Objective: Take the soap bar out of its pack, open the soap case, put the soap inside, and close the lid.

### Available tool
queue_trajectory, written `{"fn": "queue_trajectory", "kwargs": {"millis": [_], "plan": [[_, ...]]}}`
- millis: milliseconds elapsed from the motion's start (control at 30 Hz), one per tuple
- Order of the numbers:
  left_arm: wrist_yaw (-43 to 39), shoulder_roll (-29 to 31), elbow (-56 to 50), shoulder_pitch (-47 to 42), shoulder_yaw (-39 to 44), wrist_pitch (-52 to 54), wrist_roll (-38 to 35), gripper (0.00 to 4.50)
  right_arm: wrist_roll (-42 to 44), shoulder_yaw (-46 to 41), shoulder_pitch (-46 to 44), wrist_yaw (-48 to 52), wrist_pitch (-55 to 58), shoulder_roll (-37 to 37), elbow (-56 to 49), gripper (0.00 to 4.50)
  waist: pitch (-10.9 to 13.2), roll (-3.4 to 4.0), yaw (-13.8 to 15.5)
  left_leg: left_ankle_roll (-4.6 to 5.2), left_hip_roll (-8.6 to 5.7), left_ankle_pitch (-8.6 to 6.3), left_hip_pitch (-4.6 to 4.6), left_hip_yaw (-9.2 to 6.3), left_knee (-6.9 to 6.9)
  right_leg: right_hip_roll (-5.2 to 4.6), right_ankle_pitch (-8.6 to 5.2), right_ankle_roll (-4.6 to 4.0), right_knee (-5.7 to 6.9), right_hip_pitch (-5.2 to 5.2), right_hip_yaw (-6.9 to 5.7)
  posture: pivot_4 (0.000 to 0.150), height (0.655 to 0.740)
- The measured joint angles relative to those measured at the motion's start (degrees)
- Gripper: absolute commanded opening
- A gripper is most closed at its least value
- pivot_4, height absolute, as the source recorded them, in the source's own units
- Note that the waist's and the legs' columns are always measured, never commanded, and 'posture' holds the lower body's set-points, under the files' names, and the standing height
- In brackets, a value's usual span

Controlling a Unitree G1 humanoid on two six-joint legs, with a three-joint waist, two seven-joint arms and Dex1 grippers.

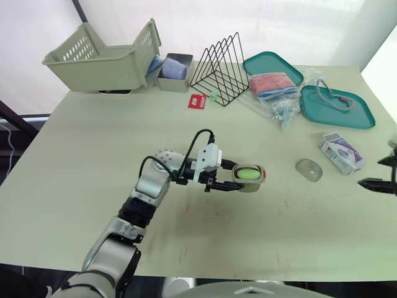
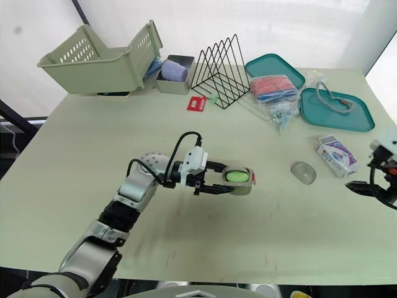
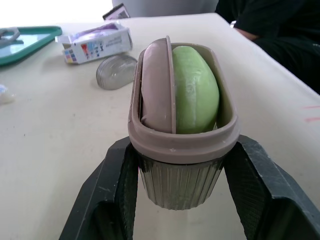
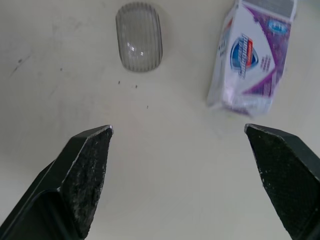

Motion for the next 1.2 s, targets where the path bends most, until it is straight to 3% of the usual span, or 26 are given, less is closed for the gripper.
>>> {"fn": "queue_trajectory", "kwargs": {"millis": [233,400,567,1200], "plan": [[0.2,-0.2,-0.3,0.0,-0.2,0.0,0.1,2.02,-2.4,25.7,-30.9,-6.5,10.6,7.4,5.6,4.43,0.0,0.02,-0.3,0.0,-0.03,0.0,-0.02,0.01,0.01,0.0,0.0,0.0,0.03,-0.05,0.07,0.15,0.74],[0.9,-0.1,-0.3,0.1,-0.2,0.0,0.5,2.02,-5.5,34.5,-38.6,-8.8,14.3,12.3,8.8,4.43,0.0,0.05,-0.1,0.0,-0.04,0.0,-0.25,0.0,0.07,-0.02,0.01,0.01,0.04,-0.2,0.05,0.15,0.74],[1.2,-0.4,-0.3,0.1,-0.2,0.0,0.5,2.02,-7.1,37.9,-39.8,-9.0,15.4,14.3,10.0,4.43,0.0,0.08,-0.1,0.01,-0.04,0.01,-0.64,-0.08,0.24,-0.02,0.02,0.02,0.11,-0.5,-0.01,0.15,0.74],[1.2,-0.5,-0.3,0.1,-0.2,0.0,0.8,2.02,-9.9,42.4,-40.9,-7.1,15.0,18.7,12.2,4.43,0.0,0.1,-0.1,0.01,-0.05,0.01,-0.73,-0.25,0.36,-0.01,0.02,0.02,0.14,-0.48,-0.14,0.15,0.74]]}}
